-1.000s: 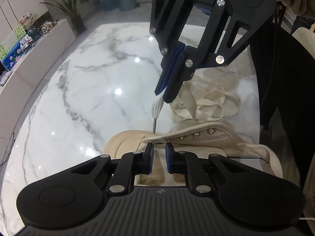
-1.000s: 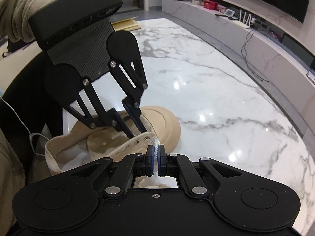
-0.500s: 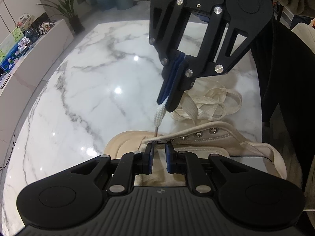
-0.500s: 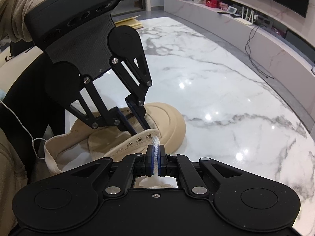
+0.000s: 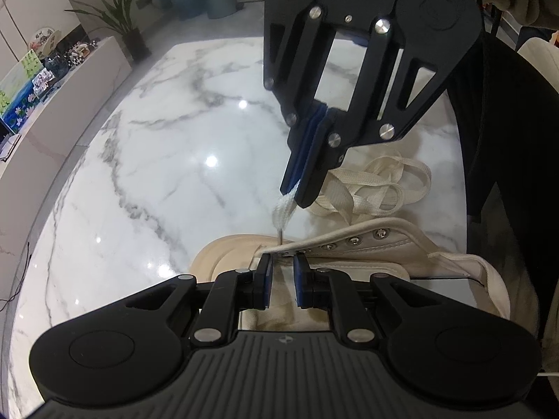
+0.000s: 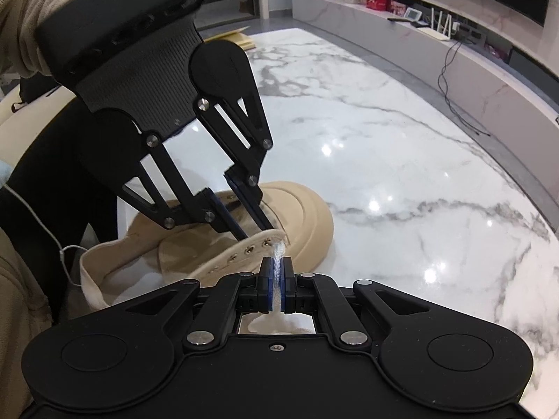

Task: Lace up shoes with both hands
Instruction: 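Guide the lace tip into an eyelet with the right gripper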

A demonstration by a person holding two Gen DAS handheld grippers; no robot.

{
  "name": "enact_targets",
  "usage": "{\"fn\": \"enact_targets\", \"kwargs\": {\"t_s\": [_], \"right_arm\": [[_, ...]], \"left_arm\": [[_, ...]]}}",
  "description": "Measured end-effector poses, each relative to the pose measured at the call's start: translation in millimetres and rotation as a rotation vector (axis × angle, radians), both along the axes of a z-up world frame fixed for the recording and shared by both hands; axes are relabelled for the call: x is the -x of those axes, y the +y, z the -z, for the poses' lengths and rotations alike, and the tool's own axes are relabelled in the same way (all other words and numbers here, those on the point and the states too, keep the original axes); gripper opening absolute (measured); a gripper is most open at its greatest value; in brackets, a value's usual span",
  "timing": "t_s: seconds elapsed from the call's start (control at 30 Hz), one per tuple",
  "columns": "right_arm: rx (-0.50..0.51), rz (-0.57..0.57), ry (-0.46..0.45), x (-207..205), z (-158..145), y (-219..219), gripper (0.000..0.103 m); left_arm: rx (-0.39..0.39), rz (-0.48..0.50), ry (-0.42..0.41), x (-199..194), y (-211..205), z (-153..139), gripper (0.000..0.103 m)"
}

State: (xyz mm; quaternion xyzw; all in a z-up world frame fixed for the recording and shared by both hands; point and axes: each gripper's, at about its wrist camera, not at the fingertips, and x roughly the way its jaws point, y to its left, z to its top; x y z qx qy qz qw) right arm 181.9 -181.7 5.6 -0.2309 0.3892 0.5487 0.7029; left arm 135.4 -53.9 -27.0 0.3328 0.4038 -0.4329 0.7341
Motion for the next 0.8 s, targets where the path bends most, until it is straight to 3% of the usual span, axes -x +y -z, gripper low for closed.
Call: {"fn": "enact_targets", "kwargs": {"t_s": [0.3,0.5,0.8], "right_arm": [[0.014,-0.017,0.022,-2.8,11.2,6.9,0.002],[0.025,-0.017,0.018,-1.4,12.4,7.7,0.003],[-0.001,-0.009,-0.025,3.7,-6.5,10.2,0.01]], "left_arm": [[-0.008,-0.014,0.014,-3.0,-0.7,1.0,0.012],[-0.014,-0.024,0.024,-5.0,-1.2,1.7,0.002],[-0.02,-0.034,0.007,0.5,2.1,-3.6,0.002]]}}
